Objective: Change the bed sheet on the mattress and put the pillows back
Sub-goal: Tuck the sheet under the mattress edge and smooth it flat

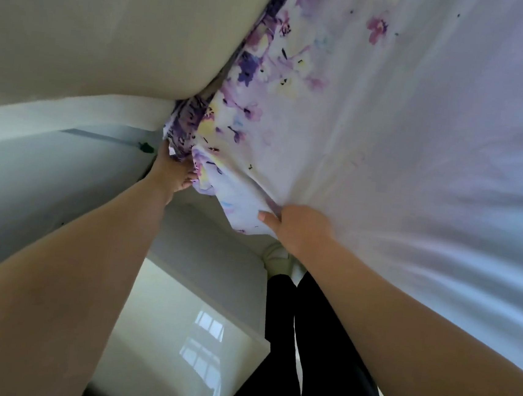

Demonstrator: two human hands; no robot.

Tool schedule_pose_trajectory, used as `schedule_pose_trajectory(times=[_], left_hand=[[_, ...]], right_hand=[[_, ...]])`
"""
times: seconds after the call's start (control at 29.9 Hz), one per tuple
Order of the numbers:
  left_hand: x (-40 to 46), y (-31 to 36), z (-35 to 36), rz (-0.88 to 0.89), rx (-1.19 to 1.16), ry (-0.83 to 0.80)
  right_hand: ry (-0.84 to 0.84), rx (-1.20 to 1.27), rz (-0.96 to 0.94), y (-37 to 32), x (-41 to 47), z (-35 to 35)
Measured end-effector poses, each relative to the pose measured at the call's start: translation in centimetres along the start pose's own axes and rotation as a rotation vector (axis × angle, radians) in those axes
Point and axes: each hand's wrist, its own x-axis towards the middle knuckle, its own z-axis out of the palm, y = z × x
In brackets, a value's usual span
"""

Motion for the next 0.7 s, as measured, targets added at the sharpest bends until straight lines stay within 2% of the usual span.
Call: schedule_pose_trajectory(times=[0.13, 0.2, 0.27, 0.4, 0.5, 0.6, 0.7], left_hand=[[1.1, -0.9, -1.4, -0.045, 0.127, 0.023], [0.9, -1.1, -1.7, -0.074, 0.102, 0.047], [0.9, -1.1, -1.9, -0.009, 0.051, 0.103], [0.1, -1.3, -2.8, 0.168, 0.085, 0.454], [-0.8, -0.7, -4.2, 0.312, 0.043, 0.574], [-1.6, -0.7, -6.3, 0.466, 0.311, 0.424], [-1.9, -0.6, -8.0, 0.361, 0.69, 0.223]], right_hand=[[0.132, -0.007, -0.011, -1.3, -0.2, -0.6], [0.195, 0.036, -0.028, -2.2, 0.0, -0.7], [0.266, 0.076, -0.069, -3.0, 0.3, -0.8], [0.303, 0.103, -0.112, -3.9, 0.9, -1.2], [0.311, 0.167, -0.109, -3.7, 1.2, -1.3], [0.333, 0.196, -0.138, -4.0, 1.3, -1.2], [0.344, 0.191, -0.177, -4.5, 1.5, -1.3]])
